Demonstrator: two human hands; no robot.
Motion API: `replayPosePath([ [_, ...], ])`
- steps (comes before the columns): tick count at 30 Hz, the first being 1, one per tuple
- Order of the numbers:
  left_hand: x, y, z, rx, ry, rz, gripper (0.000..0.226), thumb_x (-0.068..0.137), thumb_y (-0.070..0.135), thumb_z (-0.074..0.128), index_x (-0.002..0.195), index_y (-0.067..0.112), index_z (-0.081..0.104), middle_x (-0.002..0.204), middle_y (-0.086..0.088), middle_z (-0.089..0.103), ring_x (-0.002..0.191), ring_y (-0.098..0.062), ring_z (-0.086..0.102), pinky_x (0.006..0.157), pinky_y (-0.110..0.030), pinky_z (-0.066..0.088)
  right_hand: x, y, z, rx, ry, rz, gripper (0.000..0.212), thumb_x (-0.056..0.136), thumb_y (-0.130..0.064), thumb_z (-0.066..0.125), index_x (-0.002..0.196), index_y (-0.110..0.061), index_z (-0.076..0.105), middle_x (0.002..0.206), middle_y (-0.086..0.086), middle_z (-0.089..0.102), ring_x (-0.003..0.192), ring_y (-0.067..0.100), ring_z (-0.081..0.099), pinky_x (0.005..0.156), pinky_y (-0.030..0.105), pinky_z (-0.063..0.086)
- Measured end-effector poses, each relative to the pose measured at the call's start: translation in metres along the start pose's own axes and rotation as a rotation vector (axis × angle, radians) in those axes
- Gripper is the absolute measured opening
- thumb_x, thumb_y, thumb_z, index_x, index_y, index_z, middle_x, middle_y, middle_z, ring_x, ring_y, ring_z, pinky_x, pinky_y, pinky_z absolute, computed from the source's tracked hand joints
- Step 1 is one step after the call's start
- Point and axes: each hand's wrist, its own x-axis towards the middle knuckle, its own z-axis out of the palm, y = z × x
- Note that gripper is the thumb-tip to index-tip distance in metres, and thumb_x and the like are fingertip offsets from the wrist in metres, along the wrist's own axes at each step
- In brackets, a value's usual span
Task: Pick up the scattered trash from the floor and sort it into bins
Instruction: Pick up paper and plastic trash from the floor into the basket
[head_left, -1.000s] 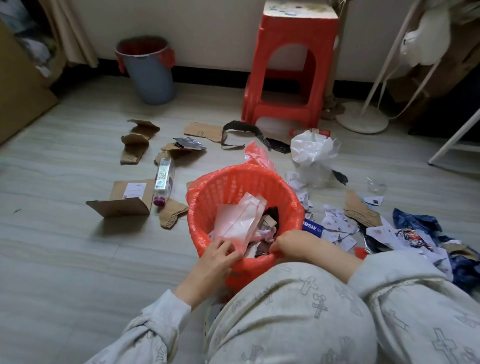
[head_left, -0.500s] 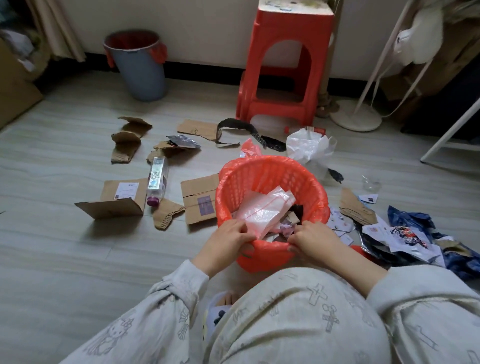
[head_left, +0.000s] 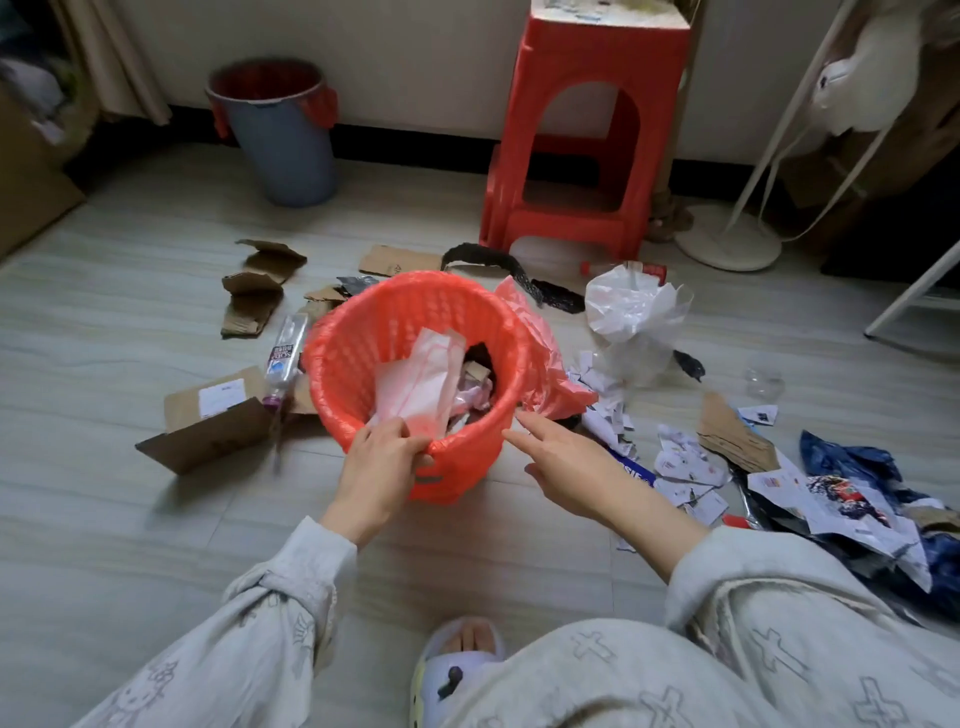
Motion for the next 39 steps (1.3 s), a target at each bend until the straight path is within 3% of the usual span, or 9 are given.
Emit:
replayPosePath([
  [5,0.007,-0.001,-0.009,0.133,-0.039,-0.092,0.021,0.091,0.029,0.053,0.101,0.019,0.068,0.091,-0.008,0.056,0.095,-0.030,0.053,0.087,-0.039,0.036,-0.004,-0.001,-0.002,-0.028,-0.075,0.038,0.042,0.093,-0.015,0.048,0.133,-0.014,0.037,0.130,0.007,0.041,0.116,0.028,0.046,0.081,0.046,0.049],
  [11,0.002,0.010,-0.020,0.186,-0.083,-0.099,0.026,0.093,0.027,0.049,0.114,0.016,0.059,0.105,-0.010,0.057,0.101,-0.033,0.054,0.082,-0.040,0.038,-0.010,0.004,-0.014,-0.037,-0.112,0.104,0.041,0.094,-0.018,0.047,0.134,-0.014,0.038,0.131,0.010,0.048,0.116,0.031,0.049,0.090,0.046,0.046],
  [14,-0.002,0.023,-0.031,0.102,-0.024,-0.023,0.035,0.088,0.013,0.054,0.122,0.018,0.058,0.098,-0.014,0.060,0.091,-0.037,0.058,0.072,-0.043,0.043,-0.019,0.002,-0.031,0.003,-0.100,0.142,0.042,0.095,-0.019,0.045,0.136,-0.016,0.038,0.130,0.011,0.051,0.115,0.031,0.051,0.090,0.043,0.046],
  [20,0.007,0.068,-0.071,-0.078,-0.018,0.154,0.035,0.093,0.015,0.046,0.127,0.018,0.054,0.120,-0.010,0.053,0.111,-0.029,0.048,0.089,-0.041,0.042,-0.054,0.011,-0.078,0.163,0.017,0.252,0.040,0.094,-0.023,0.046,0.134,-0.024,0.044,0.129,0.009,0.058,0.116,0.030,0.053,0.096,0.041,0.044],
  [26,0.026,0.128,-0.090,-0.055,-0.062,0.319,0.031,0.094,0.016,0.046,0.123,0.022,0.056,0.120,-0.003,0.052,0.113,-0.022,0.047,0.087,-0.034,0.043,-0.089,0.037,-0.119,0.157,-0.010,0.345,0.040,0.096,-0.030,0.045,0.136,-0.023,0.044,0.130,0.009,0.057,0.115,0.026,0.054,0.097,0.042,0.045],
  [29,0.045,0.146,-0.076,-0.079,-0.145,0.377,0.029,0.092,0.014,0.048,0.117,0.021,0.060,0.117,-0.005,0.056,0.112,-0.025,0.050,0.088,-0.041,0.046,-0.091,0.060,-0.118,0.120,-0.047,0.371,0.039,0.096,-0.028,0.043,0.134,-0.022,0.046,0.128,0.008,0.058,0.113,0.026,0.055,0.094,0.039,0.046],
  [32,0.067,0.161,-0.043,-0.091,-0.232,0.397,0.031,0.092,0.011,0.049,0.120,0.017,0.060,0.118,-0.007,0.056,0.110,-0.025,0.051,0.090,-0.037,0.044,-0.087,0.097,-0.096,0.179,-0.118,0.402,0.040,0.095,-0.024,0.045,0.135,-0.020,0.045,0.131,0.007,0.056,0.118,0.026,0.051,0.096,0.035,0.042],
  [39,0.105,0.161,0.091,0.012,-0.564,0.334,0.039,0.093,0.018,0.047,0.132,0.021,0.046,0.134,-0.003,0.044,0.125,-0.021,0.038,0.098,-0.031,0.037,-0.065,0.190,0.023,0.310,-0.197,0.517,0.042,0.093,-0.034,0.047,0.134,-0.022,0.045,0.133,0.006,0.055,0.123,0.026,0.047,0.096,0.035,0.039],
])
